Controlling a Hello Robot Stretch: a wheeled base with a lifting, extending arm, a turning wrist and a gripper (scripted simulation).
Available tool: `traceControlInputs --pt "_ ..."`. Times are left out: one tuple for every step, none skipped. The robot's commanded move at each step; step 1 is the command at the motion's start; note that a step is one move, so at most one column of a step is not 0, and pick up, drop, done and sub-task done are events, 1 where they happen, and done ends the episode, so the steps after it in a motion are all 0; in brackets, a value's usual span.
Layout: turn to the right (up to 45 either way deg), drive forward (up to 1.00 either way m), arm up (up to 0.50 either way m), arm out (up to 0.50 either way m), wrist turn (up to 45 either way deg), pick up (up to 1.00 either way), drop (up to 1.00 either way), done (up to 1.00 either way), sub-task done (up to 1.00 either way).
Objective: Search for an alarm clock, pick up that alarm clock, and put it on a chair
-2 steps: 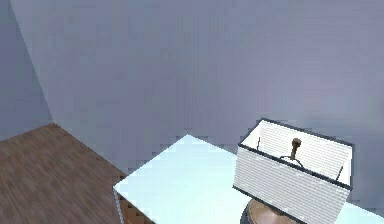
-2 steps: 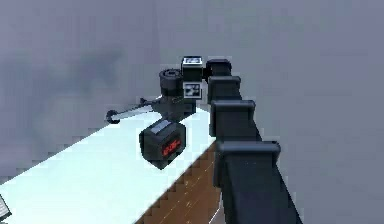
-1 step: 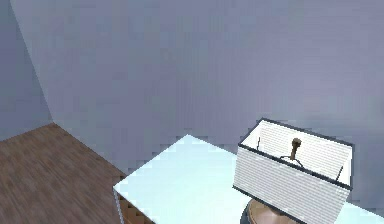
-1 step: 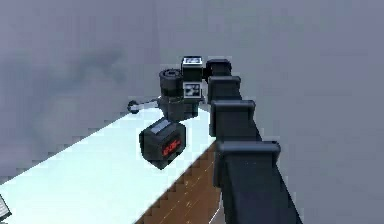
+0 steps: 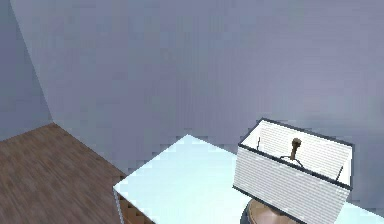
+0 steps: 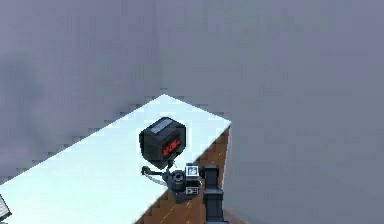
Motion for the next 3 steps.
traceControlInputs --pt "0.0 0.00 0.00 0.00 0.0 1.00 0.00 0.00 0.00" --pt "0.0 0.00 0.10 0.00 0.0 0.00 0.00 0.00 0.00" --pt "0.0 0.00 0.18 0.00 0.0 0.00 0.00 0.00 0.00"
